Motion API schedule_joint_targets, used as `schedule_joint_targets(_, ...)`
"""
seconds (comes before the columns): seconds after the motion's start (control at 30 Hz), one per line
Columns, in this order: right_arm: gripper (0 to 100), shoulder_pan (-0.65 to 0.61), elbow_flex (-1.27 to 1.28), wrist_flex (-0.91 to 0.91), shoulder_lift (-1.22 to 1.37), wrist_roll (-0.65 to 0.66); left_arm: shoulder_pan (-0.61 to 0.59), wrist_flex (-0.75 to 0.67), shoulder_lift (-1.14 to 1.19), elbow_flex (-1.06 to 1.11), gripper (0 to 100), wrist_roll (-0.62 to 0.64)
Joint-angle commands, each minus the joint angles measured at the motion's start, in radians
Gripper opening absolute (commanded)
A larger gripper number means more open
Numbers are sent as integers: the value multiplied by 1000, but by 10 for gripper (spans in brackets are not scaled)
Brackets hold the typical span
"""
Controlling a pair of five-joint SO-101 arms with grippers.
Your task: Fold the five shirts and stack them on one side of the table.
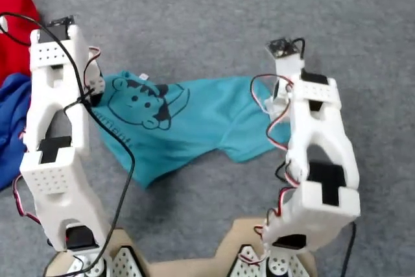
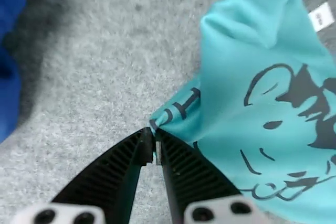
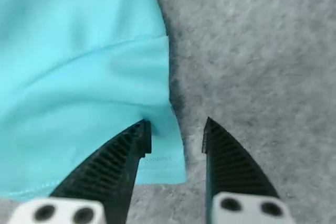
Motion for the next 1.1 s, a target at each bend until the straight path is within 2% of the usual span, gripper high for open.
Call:
schedule_joint_targets(0.0,168,-1,-108,77,36,6,-3,25,-8,-84,19,-5)
schedule_joint_targets(0.3,164,1,-239,245,157,8,5,29,-10,-114,19,-2)
schedule_joint_targets(0.47,37,19,-245,262,165,8,5,29,-10,-114,19,-2)
schedule_joint_targets(0.53,4,39,-245,264,166,8,5,29,-10,-114,19,-2)
schedule_joint_targets(0.73,6,99,-249,299,160,8,5,29,-10,-114,19,-3)
schedule_joint_targets(0.93,5,199,-314,446,160,60,9,32,-8,-103,19,-3)
schedule_joint_targets(1.07,5,295,-320,520,160,81,68,63,-5,-48,19,-49)
